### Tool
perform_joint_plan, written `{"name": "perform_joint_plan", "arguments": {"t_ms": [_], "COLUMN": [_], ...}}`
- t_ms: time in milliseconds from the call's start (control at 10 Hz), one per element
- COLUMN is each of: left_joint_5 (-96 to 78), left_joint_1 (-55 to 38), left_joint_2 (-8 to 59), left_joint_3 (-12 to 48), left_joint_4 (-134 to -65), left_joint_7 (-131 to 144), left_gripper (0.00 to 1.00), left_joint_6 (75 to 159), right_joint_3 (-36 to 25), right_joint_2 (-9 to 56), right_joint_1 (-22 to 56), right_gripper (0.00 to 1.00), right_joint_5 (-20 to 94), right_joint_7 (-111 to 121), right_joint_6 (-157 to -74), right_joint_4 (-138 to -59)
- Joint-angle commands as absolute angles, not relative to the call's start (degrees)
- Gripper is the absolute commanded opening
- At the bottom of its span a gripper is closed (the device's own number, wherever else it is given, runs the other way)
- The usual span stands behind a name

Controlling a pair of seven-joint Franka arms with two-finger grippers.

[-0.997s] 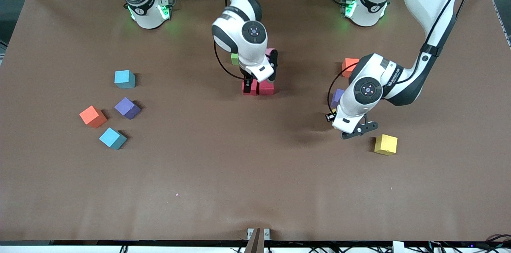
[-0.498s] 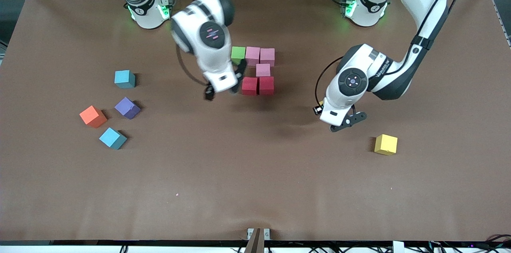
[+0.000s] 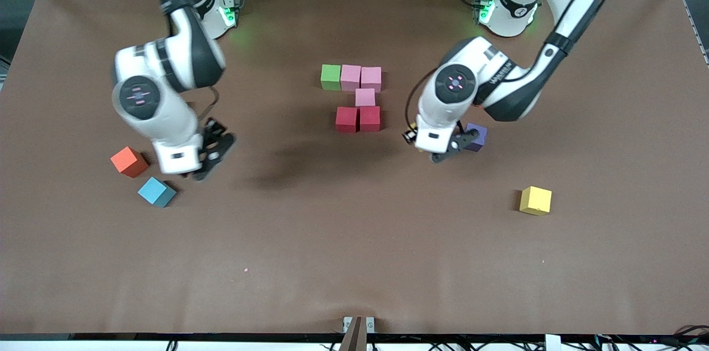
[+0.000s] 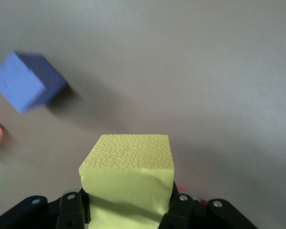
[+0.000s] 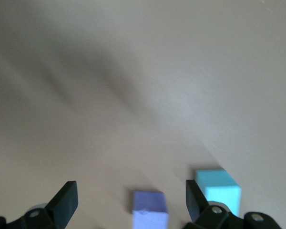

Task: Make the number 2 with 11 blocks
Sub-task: 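Reach the right gripper to the blue cube while the left gripper carries yellow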

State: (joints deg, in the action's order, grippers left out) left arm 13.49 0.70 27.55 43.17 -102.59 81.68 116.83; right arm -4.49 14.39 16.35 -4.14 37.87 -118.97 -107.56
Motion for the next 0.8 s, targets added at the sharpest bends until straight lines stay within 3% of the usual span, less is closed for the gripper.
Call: {"name": "perform_joint_plan", "arguments": {"t_ms": [0,399,698], "left_joint_5": [11.6,12.04,12.3], "left_joint_1": [-6.21,-16.5,-26.06], "left_joint_2": [31.62,37.17,38.32], "left_joint_3": [42.98,42.54,35.46], "left_joint_4": [-96.88,-91.24,-91.14], "left_joint_7": [93.63,121.55,136.02], "left_gripper": [0.43,0.43,0.43], "left_joint_6": [115.75,119.6,126.99], "right_joint_3": [-3.52,-3.34,-3.08], "right_joint_2": [14.58,19.76,22.93], "right_joint_1": [10.65,3.01,-2.19], "right_gripper": [1.0,1.0,1.0], "right_joint_5": [-4.66,-2.91,0.42], "right_joint_7": [38.32,51.47,62.29], "right_joint_6": [-123.21,-126.99,-127.27], "right_joint_4": [-109.07,-107.84,-107.32]}}
